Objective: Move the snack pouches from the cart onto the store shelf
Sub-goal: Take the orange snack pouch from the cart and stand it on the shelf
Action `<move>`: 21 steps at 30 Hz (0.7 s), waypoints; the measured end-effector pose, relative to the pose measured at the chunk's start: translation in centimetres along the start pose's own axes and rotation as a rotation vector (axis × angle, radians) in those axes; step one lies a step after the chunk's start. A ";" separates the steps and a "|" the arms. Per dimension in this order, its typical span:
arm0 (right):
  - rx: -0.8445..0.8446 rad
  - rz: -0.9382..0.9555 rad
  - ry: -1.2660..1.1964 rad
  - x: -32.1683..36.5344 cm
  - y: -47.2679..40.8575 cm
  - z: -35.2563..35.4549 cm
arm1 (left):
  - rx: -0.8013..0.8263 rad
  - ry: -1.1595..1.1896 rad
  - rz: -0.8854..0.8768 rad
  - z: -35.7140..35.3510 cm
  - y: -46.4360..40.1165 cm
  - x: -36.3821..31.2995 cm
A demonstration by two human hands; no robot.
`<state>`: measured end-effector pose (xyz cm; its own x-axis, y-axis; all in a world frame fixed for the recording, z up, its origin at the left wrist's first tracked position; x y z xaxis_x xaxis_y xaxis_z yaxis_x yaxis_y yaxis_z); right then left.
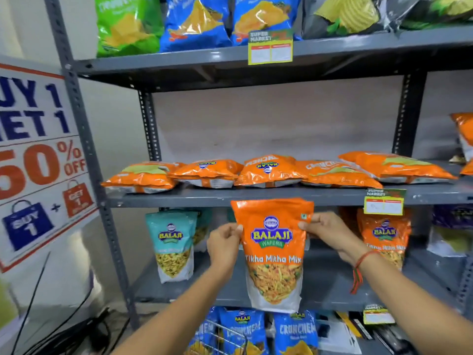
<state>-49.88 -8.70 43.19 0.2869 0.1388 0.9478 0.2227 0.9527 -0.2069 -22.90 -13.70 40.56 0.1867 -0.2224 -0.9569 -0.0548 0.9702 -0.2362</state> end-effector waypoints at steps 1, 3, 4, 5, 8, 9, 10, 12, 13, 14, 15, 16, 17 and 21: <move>-0.004 -0.024 0.014 -1.7 -0.4 0.5 | 0.010 -0.004 0.025 -1.4 -0.1 1.3; -0.026 -0.060 0.026 -5.0 -1.3 1.9 | 0.034 0.003 0.088 -4.7 -0.6 3.7; -0.044 -0.075 0.023 -6.5 -1.8 2.7 | 0.040 0.003 0.122 -6.3 -0.9 4.8; -0.063 -0.089 0.013 -7.9 -2.3 3.6 | 0.045 0.000 0.151 -7.9 -1.3 5.8; -0.109 -0.120 0.004 -11.2 -4.5 6.3 | 0.062 -0.005 0.185 -12.6 -2.6 7.7; -0.120 -0.123 0.000 -12.1 -5.3 7.1 | 0.058 -0.003 0.189 -14.0 -3.2 8.1; -0.130 -0.126 -0.005 -13.0 -6.1 7.9 | 0.051 -0.001 0.192 -15.3 -3.7 8.5; -0.154 -0.126 -0.001 -14.4 -7.7 9.3 | 0.042 -0.005 0.193 -17.6 -4.9 9.2; -0.166 -0.126 -0.003 -15.0 -8.4 10.0 | 0.041 -0.007 0.191 -18.7 -5.5 9.4; -0.176 -0.128 -0.009 -15.7 -9.2 10.6 | 0.041 -0.007 0.185 -19.7 -6.0 9.6; -0.183 -0.132 -0.014 -16.4 -10.0 11.0 | 0.040 -0.010 0.177 -20.6 -6.6 9.8; -0.186 -0.137 -0.015 -17.0 -10.7 11.4 | 0.034 -0.017 0.166 -21.3 -7.1 9.9; -0.189 -0.147 -0.018 -17.6 -11.3 11.8 | 0.025 -0.027 0.152 -21.9 -7.5 10.0; -0.204 -0.190 -0.039 -20.0 -13.1 12.7 | 0.011 -0.046 0.108 -23.9 -9.0 10.7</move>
<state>-70.38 -20.49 30.02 0.1868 -0.0225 0.9821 0.4532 0.8890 -0.0659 -43.81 -27.11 28.40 0.2254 -0.1124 -0.9678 -0.0660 0.9893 -0.1303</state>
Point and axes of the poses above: each hand's wrist, its own y-axis away from the middle knuckle, its own z-axis out of the back of the hand, x = y × z, the point moved 10 cm from there along -y, towards the middle knuckle, and after that the axes turned 4 degrees about -y, right-handed, at the moved point
